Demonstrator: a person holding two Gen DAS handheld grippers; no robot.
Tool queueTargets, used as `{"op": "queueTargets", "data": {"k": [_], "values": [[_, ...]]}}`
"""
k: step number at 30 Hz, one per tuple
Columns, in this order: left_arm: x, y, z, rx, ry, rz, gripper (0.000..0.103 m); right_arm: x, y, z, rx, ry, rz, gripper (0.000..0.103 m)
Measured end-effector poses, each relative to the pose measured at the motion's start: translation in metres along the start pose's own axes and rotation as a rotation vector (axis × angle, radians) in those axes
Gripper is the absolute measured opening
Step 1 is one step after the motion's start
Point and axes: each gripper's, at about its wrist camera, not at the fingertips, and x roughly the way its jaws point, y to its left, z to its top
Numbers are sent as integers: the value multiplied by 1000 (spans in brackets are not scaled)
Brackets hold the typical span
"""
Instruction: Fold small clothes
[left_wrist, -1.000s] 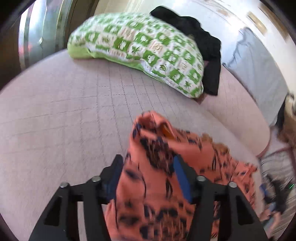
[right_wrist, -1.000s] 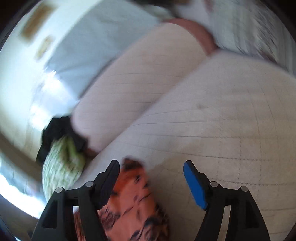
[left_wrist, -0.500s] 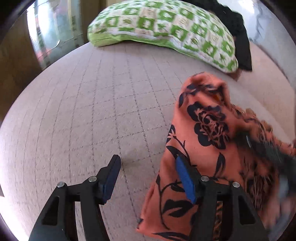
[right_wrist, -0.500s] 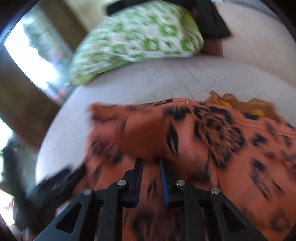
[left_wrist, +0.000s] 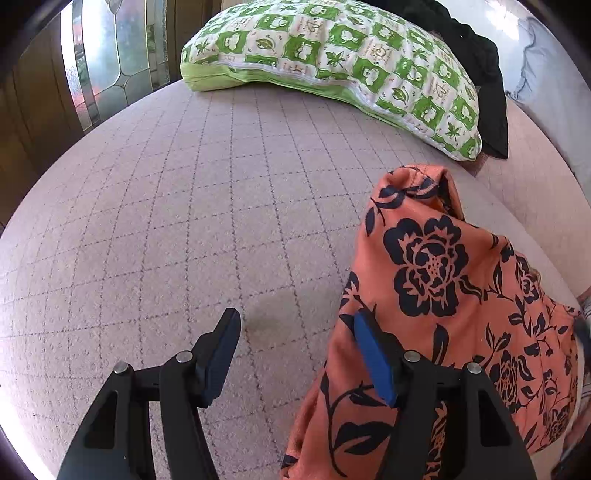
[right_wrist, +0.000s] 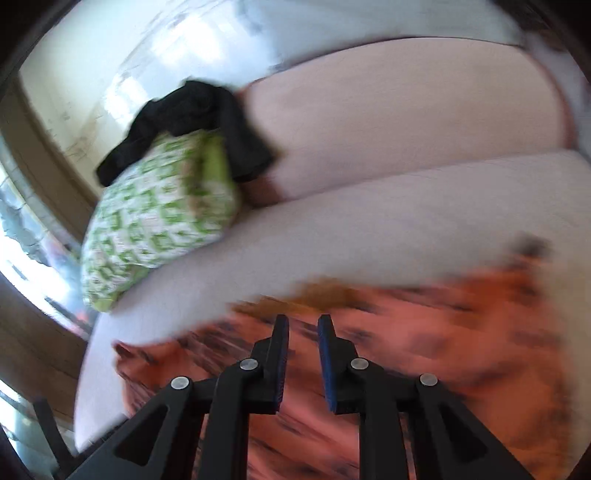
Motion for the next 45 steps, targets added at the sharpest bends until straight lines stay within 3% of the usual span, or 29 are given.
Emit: {"op": "queueTargets", "data": {"k": [3,5,6,9,14,16,18,21,24,25,27,28,29,30,32,33,35,38,42,45], "values": [[1,-5,-6,19,3,32,68,-13,-67,-30,70,99,-85,18],[1,-5,-7,23,-1,48,69,-21,-93,-44,135,69,31,17],[-1,-4,-8,17,-2,54,69,-25,-94,-43,161,67,25,17],[-7,2,-12,-18,-5,65,69,-26,-55,-23,88,79,-2,20],[-5,8,-10,-29,6,70,69,-10,76,-7,-193,97,180,20],[-1,13,-8,-46,21,75,69,-2,132,-12,-325,113,250,31],[1,13,-5,-37,19,88,69,9,186,-21,-447,117,286,83],[4,9,-4,3,20,114,69,30,252,-41,-631,37,187,81],[7,6,-1,22,24,112,69,76,279,-49,-691,174,80,78],[8,5,1,20,28,105,69,96,285,-50,-707,215,7,76],[11,5,4,18,32,96,69,118,287,-35,-691,159,-116,56],[11,7,5,18,34,94,69,119,286,-20,-639,82,-147,55],[11,7,5,19,36,94,69,112,283,-1,-545,-4,-114,55],[12,8,5,20,38,94,69,102,275,14,-424,-64,-29,56],[11,9,6,17,40,89,69,85,259,28,-260,-99,85,58],[11,10,7,12,41,85,69,77,254,29,-238,-83,123,58],[10,14,8,1,41,84,69,70,255,17,-309,-26,164,58],[6,15,5,-16,44,72,69,63,251,-10,-389,158,359,57],[4,13,-2,5,40,89,69,78,253,-28,-366,296,458,49],[3,13,-6,16,39,84,69,103,252,-34,-304,347,422,49]]}}
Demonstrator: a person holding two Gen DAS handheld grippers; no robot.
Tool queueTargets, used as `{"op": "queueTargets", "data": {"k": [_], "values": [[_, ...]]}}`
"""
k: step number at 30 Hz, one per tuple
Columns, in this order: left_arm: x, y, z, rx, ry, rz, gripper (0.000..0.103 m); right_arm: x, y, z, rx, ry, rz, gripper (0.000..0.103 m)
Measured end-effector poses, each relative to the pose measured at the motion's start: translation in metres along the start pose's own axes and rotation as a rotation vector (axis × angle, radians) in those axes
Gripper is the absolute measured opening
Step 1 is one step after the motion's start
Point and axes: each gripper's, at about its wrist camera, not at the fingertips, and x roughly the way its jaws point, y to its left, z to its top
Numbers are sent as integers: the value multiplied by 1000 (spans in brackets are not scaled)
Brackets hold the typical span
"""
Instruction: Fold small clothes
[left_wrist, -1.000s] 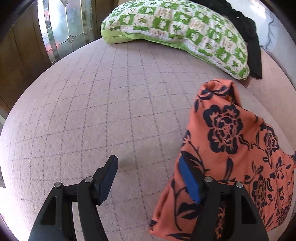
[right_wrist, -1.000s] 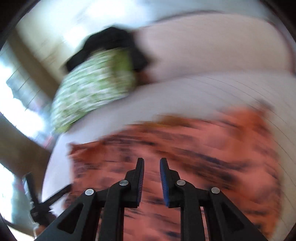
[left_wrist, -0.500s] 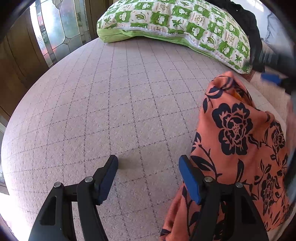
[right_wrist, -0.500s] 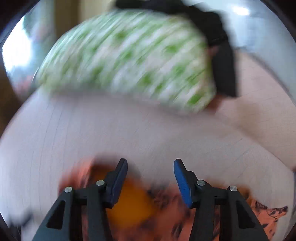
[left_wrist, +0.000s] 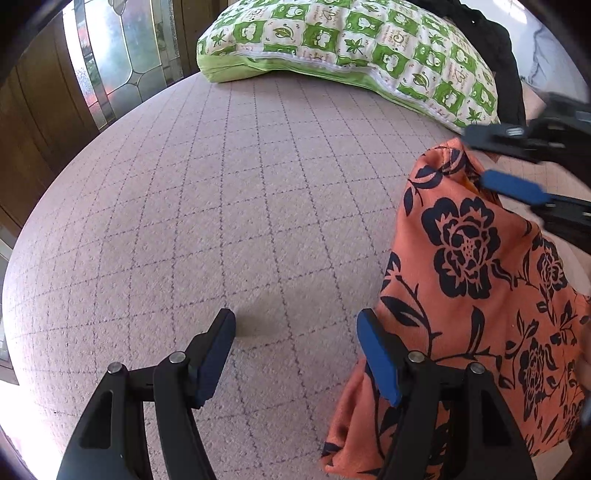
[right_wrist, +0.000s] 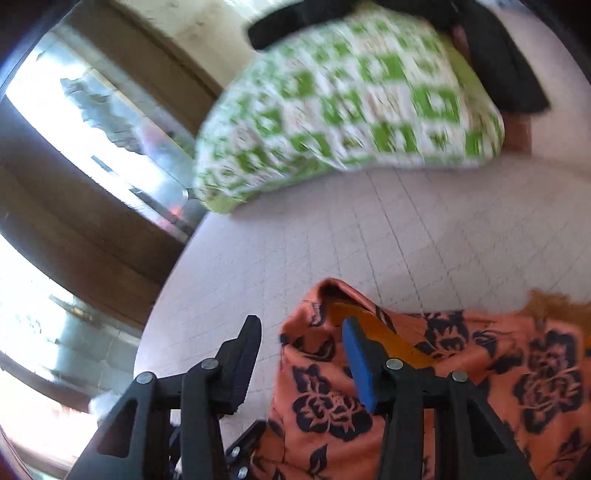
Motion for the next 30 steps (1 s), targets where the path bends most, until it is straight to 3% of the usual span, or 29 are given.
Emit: {"op": "queueTargets", "data": {"k": [5,7,8,9,14,18,20,23,26,30], "values": [[0,0,-1,5,7,-3,69,41,-15,18,43,0,-11,48],[1,1,0,11,10,-8,69,50,-9,23,6,11,-37,31],[1,2,1,11,12,-11,69,53,-2,26,-23,20,-40,10],[1,2,2,10,13,-15,70,56,8,31,-58,25,-40,7],[2,4,6,9,16,-24,70,47,39,55,-84,-36,-50,7],[2,3,6,23,13,-19,70,38,29,69,19,-122,-53,8],[3,2,5,31,11,-14,70,28,26,65,19,-160,-57,10],[0,3,6,20,7,-20,70,7,24,47,-26,-139,-70,10],[-9,3,6,19,-41,-25,70,-29,4,14,-58,-140,-145,11],[-30,-23,0,100,-122,-66,70,-87,-44,-44,-91,-162,-379,10]]}}
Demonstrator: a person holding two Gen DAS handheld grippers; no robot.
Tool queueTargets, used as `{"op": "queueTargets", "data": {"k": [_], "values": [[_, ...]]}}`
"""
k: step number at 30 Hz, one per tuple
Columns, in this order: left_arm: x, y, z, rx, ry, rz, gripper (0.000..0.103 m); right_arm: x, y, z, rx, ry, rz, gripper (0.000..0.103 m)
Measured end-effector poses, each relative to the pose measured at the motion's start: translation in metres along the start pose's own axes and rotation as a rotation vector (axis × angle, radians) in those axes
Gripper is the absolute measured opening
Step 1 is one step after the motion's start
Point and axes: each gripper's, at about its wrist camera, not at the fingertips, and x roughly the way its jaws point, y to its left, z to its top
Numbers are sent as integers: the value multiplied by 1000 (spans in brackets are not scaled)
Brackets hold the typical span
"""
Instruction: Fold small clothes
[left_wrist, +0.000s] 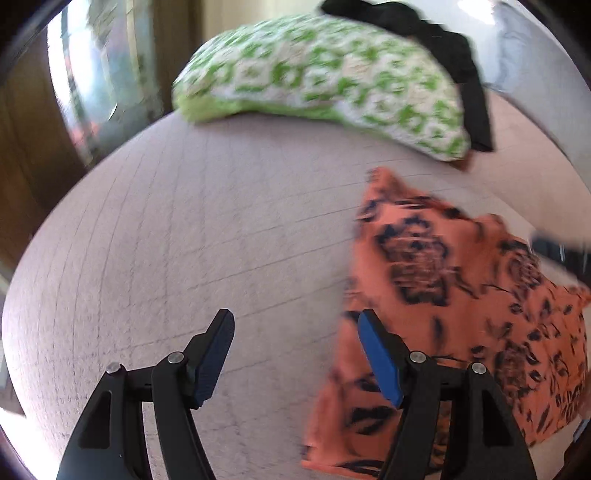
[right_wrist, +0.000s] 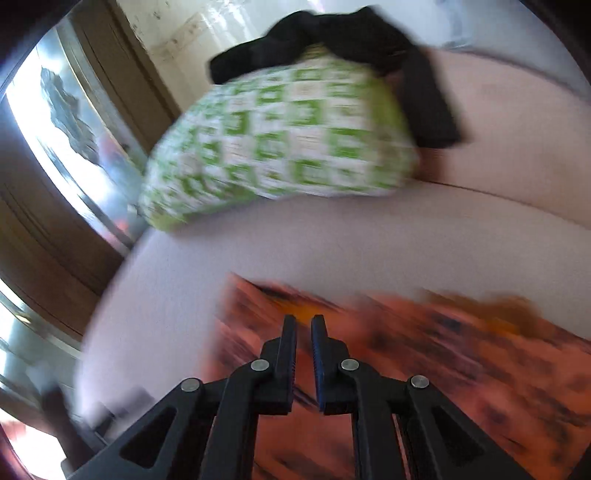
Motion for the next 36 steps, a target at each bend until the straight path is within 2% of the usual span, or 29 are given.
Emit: {"op": "queueTargets", "data": {"k": [3,4,6,7,8,9,11,12,15,17,18,20,21,22,23,24,25,26,30,33,36], "values": [[3,-23,-6,47,30,-34,71,-32,-57,-32,79,5,-115,10],[6,-30,-8,65,44,-28,71,-41,-78,-45,123,12,-155,10],[20,-46,-15,131,95,32,75,-54,-114,-68,195,32,-219,10],[23,-49,-16,138,98,46,77,-57,-134,-83,233,58,-259,10],[23,-49,-17,134,88,60,84,-58,-151,-96,264,96,-287,10],[23,-47,-14,120,88,72,86,-55,-167,-112,307,155,-300,9],[23,-39,-10,78,108,41,86,-73,-183,-131,370,72,-195,8],[18,-29,-8,24,106,25,86,-81,-185,-135,385,60,-183,8],[-1,-10,-12,-23,53,56,86,-99,-189,-138,445,31,-119,10],[-10,1,-23,-40,57,64,86,-111,-183,-139,454,17,-46,10],[-12,7,-29,-69,76,42,86,-117,-180,-140,453,5,-10,10],[-15,15,-41,-125,121,-50,86,-129,-177,-147,482,-24,89,10],[-19,14,-47,-134,130,-83,86,-133,-173,-154,506,-25,126,14],[-23,12,-58,-137,133,-124,86,-136,-173,-165,539,-15,170,19],[-24,10,-66,-141,134,-156,86,-137,-175,-178,575,-2,198,38],[-26,9,-74,-157,147,-223,86,-138,-177,-188,613,0,209,67],[-26,7,-80,-179,160,-286,86,-142,-181,-199,661,-20,215,77],[-27,5,-81,-194,152,-317,86,-149,-188,-211,717,-57,227,78],[-16,-2,-78,-243,149,-425,87,-152,-213,-242,903,-101,284,78],[-9,-4,-72,-297,111,-467,94,-141,-233,-246,996,-100,262,78],[4,-9,-62,-351,95,-521,94,-125,-240,-242,1058,-132,283,78]]}}
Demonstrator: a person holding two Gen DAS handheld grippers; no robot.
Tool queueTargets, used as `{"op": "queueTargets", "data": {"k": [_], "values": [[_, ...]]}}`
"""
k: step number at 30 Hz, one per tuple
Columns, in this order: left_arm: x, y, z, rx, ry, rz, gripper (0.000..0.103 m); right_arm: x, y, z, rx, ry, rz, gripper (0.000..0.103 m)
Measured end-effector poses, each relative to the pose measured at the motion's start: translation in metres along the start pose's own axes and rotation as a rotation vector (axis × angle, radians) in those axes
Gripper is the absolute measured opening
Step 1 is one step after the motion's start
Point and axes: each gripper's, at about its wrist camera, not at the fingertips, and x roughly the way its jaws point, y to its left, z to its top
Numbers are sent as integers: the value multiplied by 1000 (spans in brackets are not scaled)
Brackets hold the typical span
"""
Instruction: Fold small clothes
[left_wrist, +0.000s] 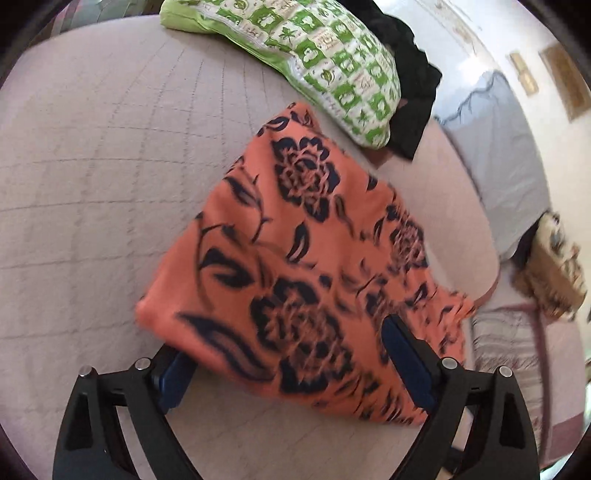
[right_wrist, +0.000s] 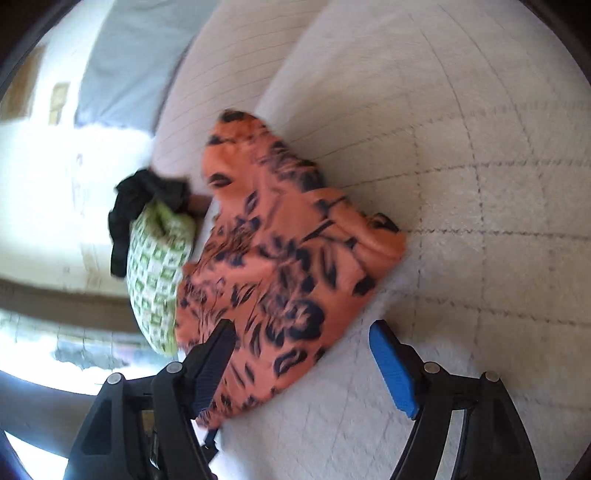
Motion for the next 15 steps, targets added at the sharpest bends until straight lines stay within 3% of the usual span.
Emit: {"op": "queueTargets", "data": {"k": [5,8,10,11,13,15], "values": [[1,3,3,-21,-14,-85,92,25,10,15,-50,-56,53,78],[11,4,8,-44,10,-123,46,31,13,16,-70,-78,67,71],[18,6,9,-52,16,-105,31,38,13,19,-97,-73,44,48],[20,5,9,-52,15,-99,29,43,11,21,-100,-71,12,29],[22,5,8,-52,18,-84,30,47,10,21,-95,-78,17,26],[25,6,8,-67,16,-86,41,49,19,20,-143,-80,-14,26]]}}
